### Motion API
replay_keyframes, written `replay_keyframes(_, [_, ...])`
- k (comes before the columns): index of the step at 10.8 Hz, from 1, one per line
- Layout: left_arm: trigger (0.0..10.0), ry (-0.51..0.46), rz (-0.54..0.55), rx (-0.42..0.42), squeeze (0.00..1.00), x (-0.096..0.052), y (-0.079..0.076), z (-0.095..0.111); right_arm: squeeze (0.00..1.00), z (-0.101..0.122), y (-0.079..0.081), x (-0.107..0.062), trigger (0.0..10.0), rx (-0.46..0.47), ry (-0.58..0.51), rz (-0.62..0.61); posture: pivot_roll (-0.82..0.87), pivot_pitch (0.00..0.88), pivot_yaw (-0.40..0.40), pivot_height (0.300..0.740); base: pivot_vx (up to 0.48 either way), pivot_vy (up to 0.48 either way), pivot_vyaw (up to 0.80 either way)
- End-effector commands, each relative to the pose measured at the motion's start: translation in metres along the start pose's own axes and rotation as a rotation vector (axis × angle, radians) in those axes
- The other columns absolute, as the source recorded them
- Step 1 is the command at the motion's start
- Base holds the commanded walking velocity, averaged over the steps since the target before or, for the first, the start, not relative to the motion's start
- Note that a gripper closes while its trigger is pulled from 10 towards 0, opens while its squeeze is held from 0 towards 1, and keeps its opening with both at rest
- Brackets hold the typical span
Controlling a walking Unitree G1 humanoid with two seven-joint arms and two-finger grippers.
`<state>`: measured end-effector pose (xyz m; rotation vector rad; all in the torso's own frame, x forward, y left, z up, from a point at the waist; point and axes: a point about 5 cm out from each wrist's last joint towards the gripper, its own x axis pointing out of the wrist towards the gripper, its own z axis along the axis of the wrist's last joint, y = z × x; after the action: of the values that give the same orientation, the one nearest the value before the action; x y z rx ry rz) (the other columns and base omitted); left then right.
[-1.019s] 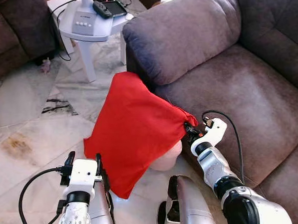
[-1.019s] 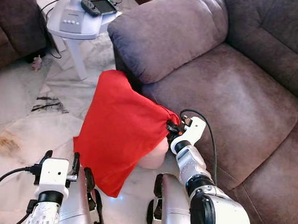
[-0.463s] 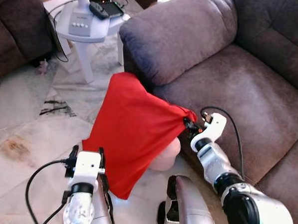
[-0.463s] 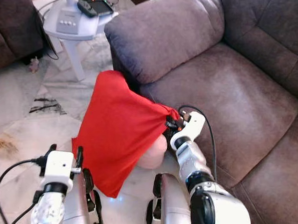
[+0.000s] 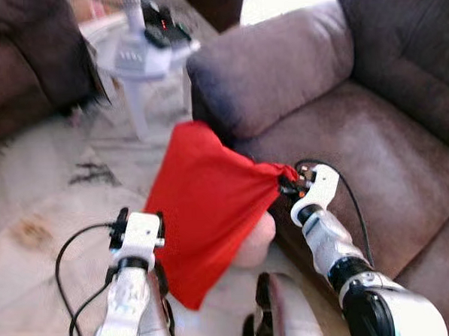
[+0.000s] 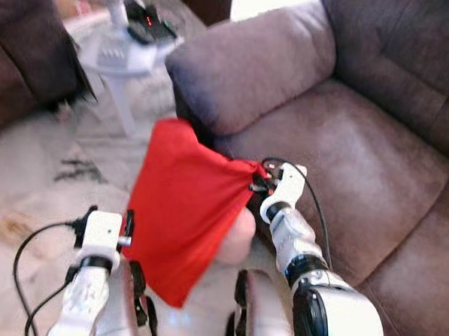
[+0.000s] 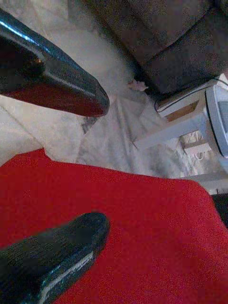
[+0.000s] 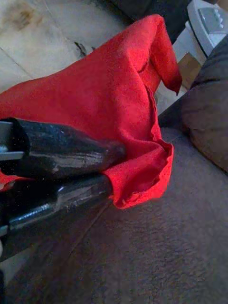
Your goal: Move the pillow to the sofa from floor
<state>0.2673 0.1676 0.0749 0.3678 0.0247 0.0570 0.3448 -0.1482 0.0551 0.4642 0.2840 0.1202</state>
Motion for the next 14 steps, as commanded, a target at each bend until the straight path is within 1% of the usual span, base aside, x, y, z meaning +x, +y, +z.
replay_keyframes(1, [10.0, 0.006, -0.005, -0.021, 0.00, 0.001, 0.000, -0.005, 0.00, 0.001, -0.016, -0.007, 10.0, -0.017, -0.032, -0.056, 0.11, 0.090, -0.143, 0.601, 0.000, 0.000, 0.00])
replay_keyframes(2, [10.0, 0.004, -0.003, -0.024, 0.00, 0.004, 0.002, -0.007, 0.00, -0.001, -0.019, -0.009, 10.0, -0.014, -0.032, -0.073, 0.11, 0.085, -0.137, 0.601, 0.000, 0.000, 0.00])
replay_keyframes(3, [10.0, -0.005, 0.000, -0.041, 0.00, 0.009, 0.005, -0.008, 0.00, -0.010, -0.026, -0.015, 10.0, -0.017, -0.025, -0.098, 0.09, 0.064, -0.113, 0.601, 0.000, 0.000, 0.00])
replay_keyframes(4, [10.0, -0.009, -0.003, -0.042, 0.00, 0.013, 0.004, -0.007, 0.00, -0.013, -0.028, -0.018, 10.0, -0.016, -0.031, -0.097, 0.08, 0.058, -0.102, 0.601, 0.000, 0.000, 0.00])
replay_keyframes(6, [10.0, -0.032, -0.017, -0.055, 0.00, 0.024, -0.002, -0.003, 0.00, -0.015, -0.029, -0.020, 10.0, -0.026, -0.043, -0.108, 0.07, 0.046, -0.085, 0.601, 0.000, 0.000, 0.00])
replay_keyframes(8, [10.0, -0.047, -0.025, -0.053, 0.00, 0.030, -0.002, -0.001, 0.00, -0.014, -0.025, -0.018, 10.0, -0.026, -0.050, -0.111, 0.08, 0.034, -0.076, 0.627, 0.000, 0.000, 0.00])
replay_keyframes(9, [10.0, -0.055, -0.022, -0.048, 0.00, 0.032, 0.001, -0.001, 0.00, -0.014, -0.021, -0.016, 10.0, -0.025, -0.053, -0.102, 0.09, 0.019, -0.071, 0.650, 0.000, 0.000, 0.00])
replay_keyframes(11, [10.0, -0.061, -0.018, -0.039, 0.00, 0.031, 0.006, -0.004, 0.00, -0.014, -0.017, -0.015, 10.0, -0.020, -0.055, -0.097, 0.09, 0.006, -0.066, 0.683, 0.000, 0.000, 0.00])
replay_keyframes(14, [10.0, -0.075, -0.027, -0.037, 0.00, 0.033, 0.005, -0.003, 0.00, -0.016, -0.018, -0.016, 10.0, -0.025, -0.057, -0.102, 0.09, 0.000, -0.057, 0.736, 0.000, 0.000, 0.00])
